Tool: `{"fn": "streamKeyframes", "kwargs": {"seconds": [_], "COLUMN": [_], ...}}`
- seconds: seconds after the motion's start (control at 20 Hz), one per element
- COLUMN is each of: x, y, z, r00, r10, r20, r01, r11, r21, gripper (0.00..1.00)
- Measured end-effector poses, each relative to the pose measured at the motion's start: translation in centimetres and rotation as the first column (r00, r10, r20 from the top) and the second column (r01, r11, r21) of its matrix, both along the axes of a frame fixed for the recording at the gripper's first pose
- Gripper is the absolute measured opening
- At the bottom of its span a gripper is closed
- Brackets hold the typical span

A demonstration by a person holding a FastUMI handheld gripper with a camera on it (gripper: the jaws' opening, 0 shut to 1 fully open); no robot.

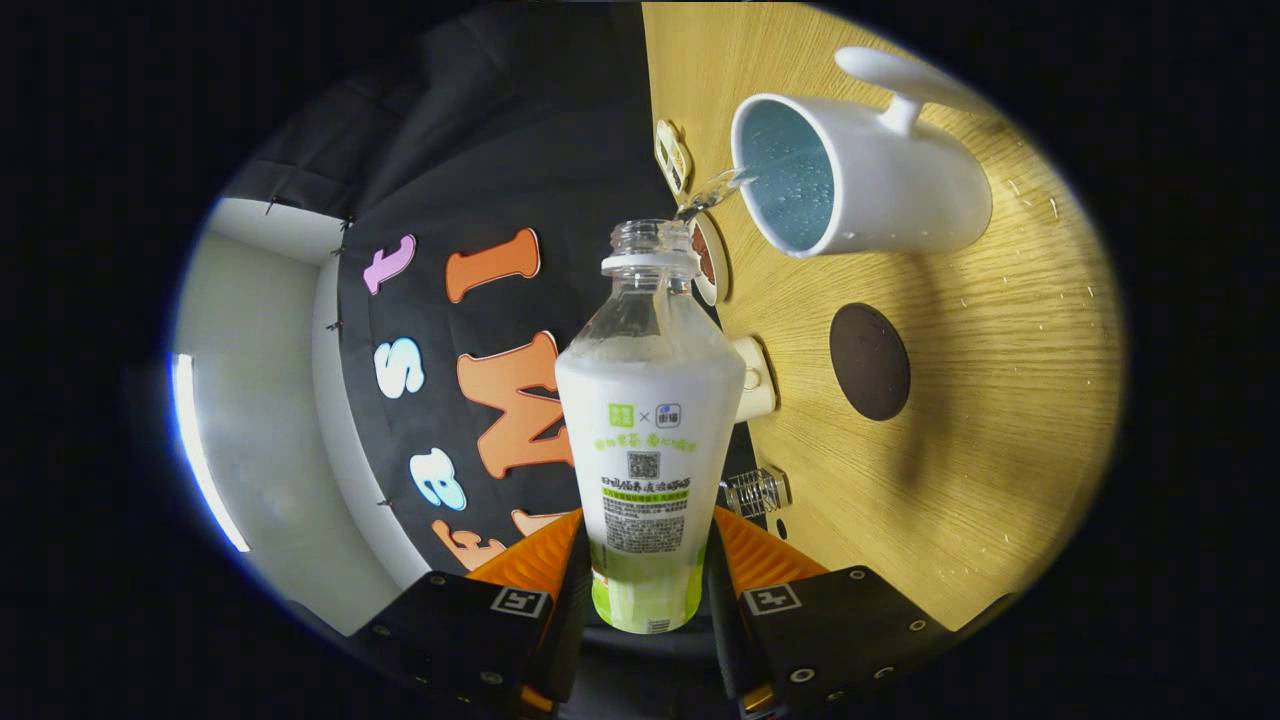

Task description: Take the bottle from table, then pour the juice into the cup, finally place the bottle on the coaster

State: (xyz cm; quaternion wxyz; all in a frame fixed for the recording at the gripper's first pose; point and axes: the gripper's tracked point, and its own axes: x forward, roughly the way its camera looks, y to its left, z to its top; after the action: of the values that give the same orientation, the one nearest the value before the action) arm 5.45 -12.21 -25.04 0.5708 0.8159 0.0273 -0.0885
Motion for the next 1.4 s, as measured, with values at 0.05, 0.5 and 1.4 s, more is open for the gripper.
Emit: {"fn": "streamKeyframes", "kwargs": {"seconds": [0.05, 0.5, 1.4], "x": [0.0, 0.1, 0.2], "y": [-0.1, -1.1, -1.3], "z": [0.1, 0.3, 0.9], "r00": [1.0, 0.999, 0.998], "r10": [-0.004, -0.038, -0.069], "r20": [0.003, -0.014, -0.013], "r01": [0.004, 0.04, 0.07], "r11": [1.0, 0.995, 0.963], "r21": [0.007, 0.09, 0.262], "gripper": [0.56, 0.56, 0.56]}}
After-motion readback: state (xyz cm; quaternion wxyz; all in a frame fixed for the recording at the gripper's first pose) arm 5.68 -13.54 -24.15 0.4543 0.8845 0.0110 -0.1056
